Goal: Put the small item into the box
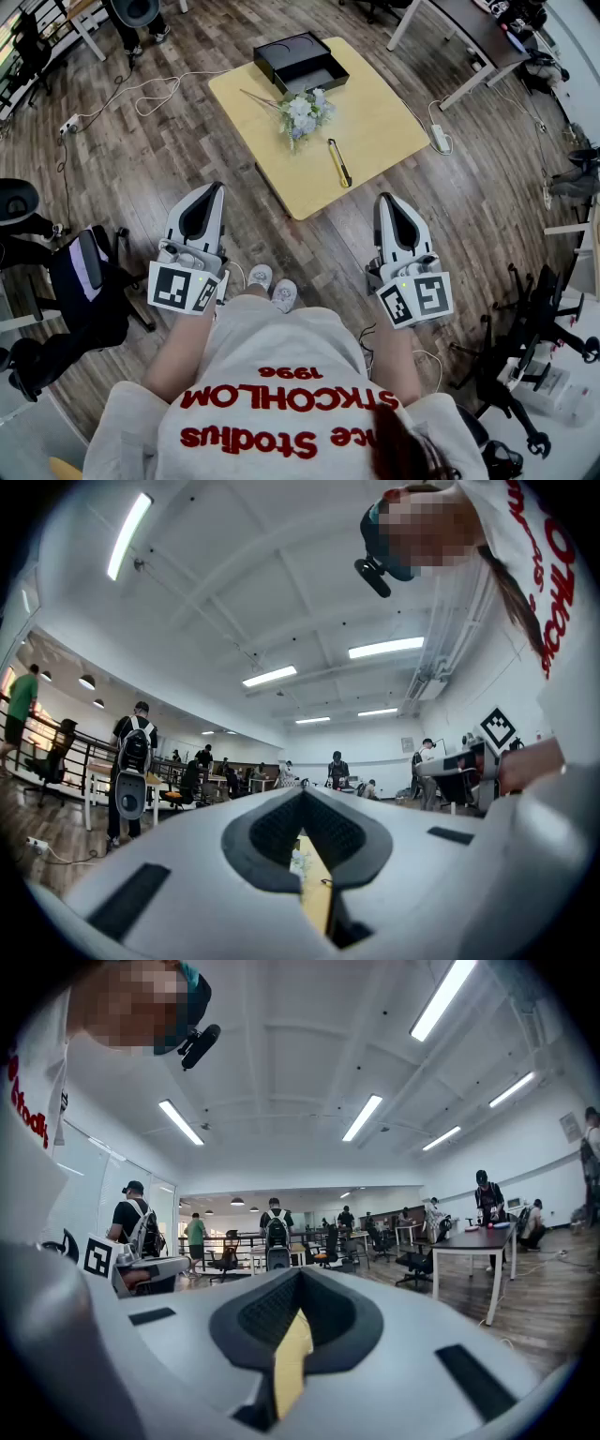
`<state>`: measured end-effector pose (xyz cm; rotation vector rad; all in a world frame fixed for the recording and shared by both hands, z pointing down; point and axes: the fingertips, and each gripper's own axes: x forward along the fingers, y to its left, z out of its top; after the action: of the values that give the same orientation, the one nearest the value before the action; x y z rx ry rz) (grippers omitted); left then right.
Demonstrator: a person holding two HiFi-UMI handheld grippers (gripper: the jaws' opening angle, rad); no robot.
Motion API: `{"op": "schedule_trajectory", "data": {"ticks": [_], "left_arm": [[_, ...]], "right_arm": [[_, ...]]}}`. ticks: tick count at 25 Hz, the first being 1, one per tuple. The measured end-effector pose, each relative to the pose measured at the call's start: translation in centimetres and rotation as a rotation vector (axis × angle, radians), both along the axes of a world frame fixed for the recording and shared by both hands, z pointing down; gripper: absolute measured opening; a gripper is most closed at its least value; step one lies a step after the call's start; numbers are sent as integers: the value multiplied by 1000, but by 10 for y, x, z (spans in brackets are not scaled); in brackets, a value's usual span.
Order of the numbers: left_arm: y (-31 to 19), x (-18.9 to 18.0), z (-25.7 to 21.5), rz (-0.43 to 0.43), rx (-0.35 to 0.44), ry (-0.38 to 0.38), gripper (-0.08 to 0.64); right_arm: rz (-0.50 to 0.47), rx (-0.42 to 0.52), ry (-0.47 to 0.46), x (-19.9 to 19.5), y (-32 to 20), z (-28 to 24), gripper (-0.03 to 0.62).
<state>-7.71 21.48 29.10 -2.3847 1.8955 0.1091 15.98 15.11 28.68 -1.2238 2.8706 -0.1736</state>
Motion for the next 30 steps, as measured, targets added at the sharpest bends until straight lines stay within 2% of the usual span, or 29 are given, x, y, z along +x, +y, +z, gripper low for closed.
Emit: {"op": "schedule_trajectory", "data": {"ticks": [11, 19, 30], "left_arm": [[15, 23, 6, -2, -8, 4, 6], [13, 29, 2, -5, 0, -11, 6], [-30, 19, 7, 27, -5, -2, 6]], "right_arm": [[-9, 12, -17, 19, 18, 1, 3], [-1, 7, -76, 32, 17, -2, 5], [39, -6, -73, 31, -13, 1, 5]]}}
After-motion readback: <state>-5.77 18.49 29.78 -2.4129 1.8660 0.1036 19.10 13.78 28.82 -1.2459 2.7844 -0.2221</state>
